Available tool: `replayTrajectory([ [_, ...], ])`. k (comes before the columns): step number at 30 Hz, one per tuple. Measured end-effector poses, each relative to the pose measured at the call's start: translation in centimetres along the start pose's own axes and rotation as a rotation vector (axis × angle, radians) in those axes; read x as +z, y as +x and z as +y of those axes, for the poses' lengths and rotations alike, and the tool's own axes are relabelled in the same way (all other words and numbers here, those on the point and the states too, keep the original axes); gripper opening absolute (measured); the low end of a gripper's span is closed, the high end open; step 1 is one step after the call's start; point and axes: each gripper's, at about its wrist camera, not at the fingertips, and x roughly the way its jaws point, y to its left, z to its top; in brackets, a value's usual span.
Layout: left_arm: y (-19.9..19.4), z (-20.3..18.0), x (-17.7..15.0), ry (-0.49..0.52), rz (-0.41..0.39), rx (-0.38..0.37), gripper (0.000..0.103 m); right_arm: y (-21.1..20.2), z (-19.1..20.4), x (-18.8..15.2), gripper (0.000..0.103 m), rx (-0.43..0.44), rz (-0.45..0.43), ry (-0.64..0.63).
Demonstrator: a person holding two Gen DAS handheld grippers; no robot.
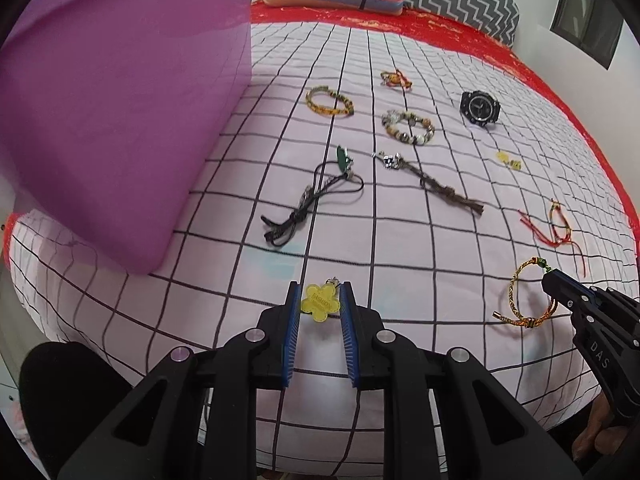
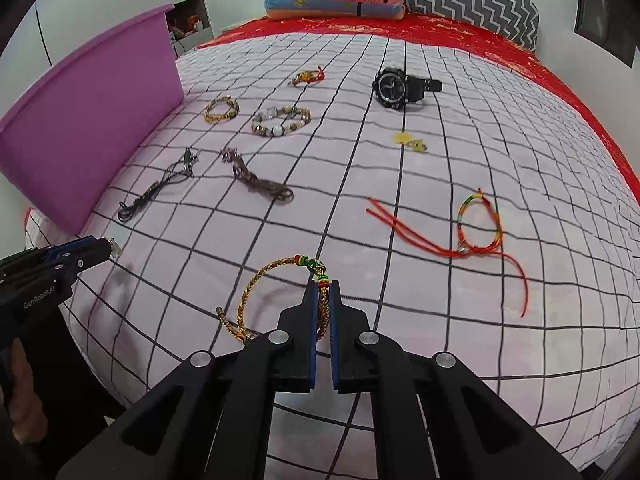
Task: Organize jewelry
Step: 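Carry the charm and bracelet over the purple basin and open both tools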
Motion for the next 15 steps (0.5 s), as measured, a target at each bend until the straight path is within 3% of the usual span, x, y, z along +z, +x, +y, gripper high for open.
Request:
replayTrajectory([
  [15, -7.8, -0.6, 5.4, 0.032, -0.153, -0.074, 0.020, -7.1, 2.4, 5.8, 0.005, 0.039, -0.161, -0.022],
])
